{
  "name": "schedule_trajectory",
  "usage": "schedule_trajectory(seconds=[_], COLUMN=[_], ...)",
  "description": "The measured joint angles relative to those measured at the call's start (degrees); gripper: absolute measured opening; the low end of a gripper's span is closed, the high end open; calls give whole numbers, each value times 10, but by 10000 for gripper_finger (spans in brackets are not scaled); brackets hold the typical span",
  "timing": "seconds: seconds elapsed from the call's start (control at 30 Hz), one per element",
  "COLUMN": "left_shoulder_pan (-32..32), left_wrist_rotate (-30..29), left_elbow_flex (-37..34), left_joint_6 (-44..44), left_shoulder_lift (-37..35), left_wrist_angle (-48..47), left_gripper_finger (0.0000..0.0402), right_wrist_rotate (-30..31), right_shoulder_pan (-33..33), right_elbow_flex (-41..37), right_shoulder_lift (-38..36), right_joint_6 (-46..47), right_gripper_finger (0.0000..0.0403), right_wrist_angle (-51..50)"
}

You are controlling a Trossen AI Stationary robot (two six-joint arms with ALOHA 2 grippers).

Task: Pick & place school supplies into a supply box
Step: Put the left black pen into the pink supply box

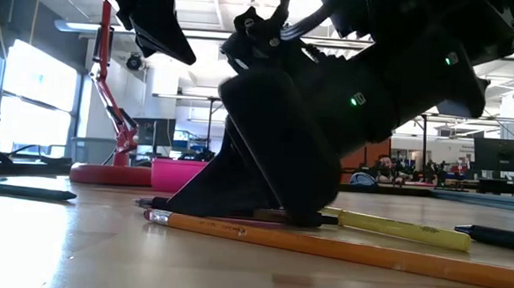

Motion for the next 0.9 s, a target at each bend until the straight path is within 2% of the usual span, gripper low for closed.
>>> schedule_trajectory(seconds=[0.13,0.27,0.4,0.5,0.57,0.7,0.9], left_shoulder_pan=[0,0,0,0,0,0,0], left_wrist_rotate=[0,1,18,32,31,30,46], left_elbow_flex=[0,0,0,1,0,0,0], left_joint_6=[0,0,0,0,0,0,-3], left_shoulder_lift=[0,0,-3,-8,-7,-7,-7], left_wrist_angle=[0,0,-2,2,0,1,0], left_gripper_finger=[40,40,40,40,40,40,40], right_wrist_rotate=[-18,-51,-7,54,67,24,-90], right_shoulder_pan=[-2,-10,-25,-45,-68,-135,-233], right_elbow_flex=[-1,-4,-4,-2,-4,-3,-4], right_shoulder_lift=[-10,-41,-97,-132,-147,-158,-123], right_joint_6=[-36,-37,-76,-139,-182,-240,-175], right_gripper_finger=[16,31,41,24,13,13,43], right_wrist_angle=[9,-15,-40,-58,-69,-62,-74])
